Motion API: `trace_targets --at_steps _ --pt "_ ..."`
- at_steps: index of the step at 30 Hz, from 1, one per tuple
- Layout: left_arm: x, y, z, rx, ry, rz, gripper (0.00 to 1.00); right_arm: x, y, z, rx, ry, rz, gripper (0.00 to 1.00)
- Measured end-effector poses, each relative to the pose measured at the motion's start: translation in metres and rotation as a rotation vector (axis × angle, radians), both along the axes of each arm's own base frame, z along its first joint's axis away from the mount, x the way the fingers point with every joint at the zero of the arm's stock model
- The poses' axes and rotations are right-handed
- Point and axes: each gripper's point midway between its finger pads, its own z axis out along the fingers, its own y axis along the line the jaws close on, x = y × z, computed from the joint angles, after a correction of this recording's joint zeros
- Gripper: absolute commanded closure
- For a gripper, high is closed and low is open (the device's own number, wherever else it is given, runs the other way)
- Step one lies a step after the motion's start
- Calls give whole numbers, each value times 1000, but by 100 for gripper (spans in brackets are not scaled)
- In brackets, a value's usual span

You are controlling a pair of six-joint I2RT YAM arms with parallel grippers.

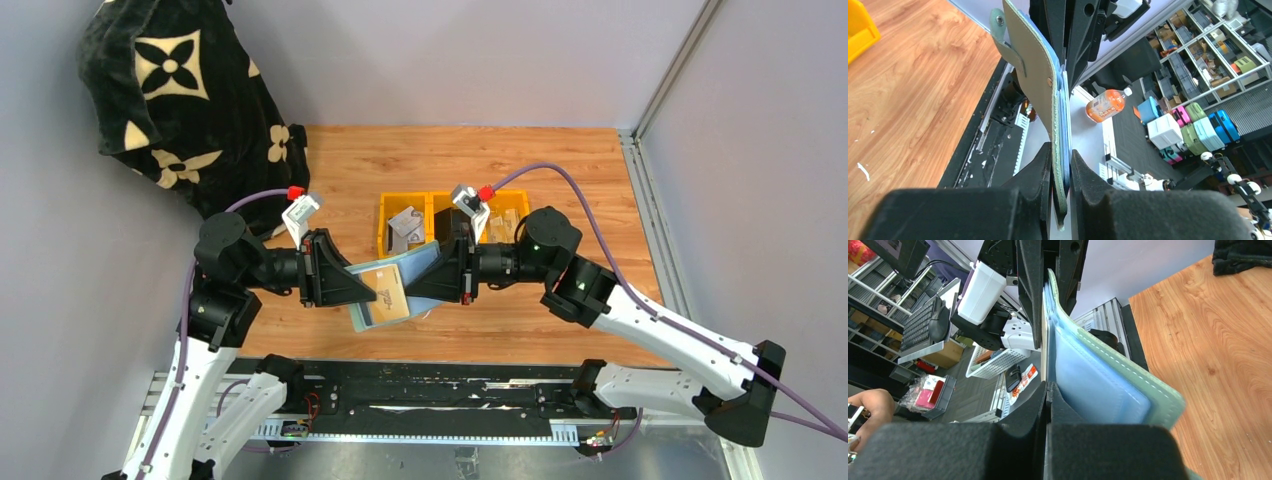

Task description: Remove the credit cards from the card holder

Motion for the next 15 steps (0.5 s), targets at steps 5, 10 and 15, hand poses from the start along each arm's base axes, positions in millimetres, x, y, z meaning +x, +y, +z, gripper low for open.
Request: trace_targets --at_steps 5,10,15 --pt "-3 1 4 -4 -6 -12 86 -2 -7 4 14 -9 -8 100" --pt "-4 1 7 -8 -17 -9 88 -6 -3 6 30 2 33 70" --pt "3 0 6 -5 -10 18 89 -9 4 5 41 20 74 66"
